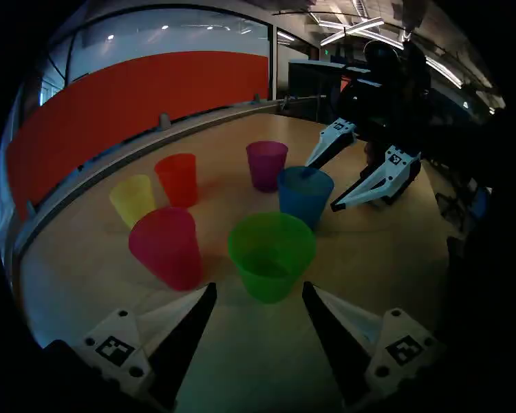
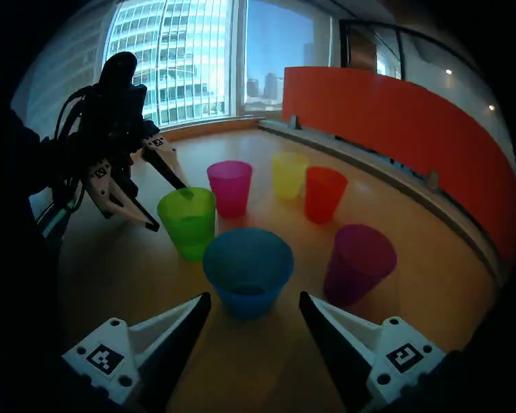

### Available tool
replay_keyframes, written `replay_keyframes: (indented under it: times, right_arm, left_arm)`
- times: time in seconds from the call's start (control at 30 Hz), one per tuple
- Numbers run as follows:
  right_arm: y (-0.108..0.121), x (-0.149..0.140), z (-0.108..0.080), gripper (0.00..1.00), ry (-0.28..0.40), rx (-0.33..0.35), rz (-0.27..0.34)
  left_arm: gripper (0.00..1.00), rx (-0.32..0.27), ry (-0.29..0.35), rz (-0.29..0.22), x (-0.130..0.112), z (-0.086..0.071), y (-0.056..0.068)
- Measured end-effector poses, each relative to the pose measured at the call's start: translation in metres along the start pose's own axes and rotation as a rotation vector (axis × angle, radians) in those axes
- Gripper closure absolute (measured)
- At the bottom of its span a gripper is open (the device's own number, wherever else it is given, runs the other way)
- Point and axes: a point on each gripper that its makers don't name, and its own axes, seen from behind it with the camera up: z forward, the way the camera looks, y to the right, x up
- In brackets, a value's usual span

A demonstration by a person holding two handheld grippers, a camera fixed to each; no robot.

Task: Pour water

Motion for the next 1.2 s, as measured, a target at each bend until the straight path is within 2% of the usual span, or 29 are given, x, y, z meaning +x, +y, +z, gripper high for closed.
replay_keyframes:
  times: [0.3,0.6,0.97,1.2]
  right_arm:
    - [0.003,-0.001,-0.012,0.0,0.019,-0.036,0.023]
    - [0.018,0.0,-0.031,0.0,0.049,-0.115,0.055]
    - [0.039,-0.004,-0.048,0.01,0.087,-0.229,0.105]
    - [0.055,-0.004,-0.055,0.01,0.111,-0.309,0.147]
  left_arm:
    - [0.07,0.044,0.031,-0.033,0.003,-0.016,-0.006]
    - [0.07,0.123,0.074,-0.065,0.005,-0.034,-0.017]
    - [0.07,0.253,0.123,-0.13,0.005,-0.053,-0.045]
    - [0.07,0.345,0.151,-0.129,0.006,-0.063,-0.067]
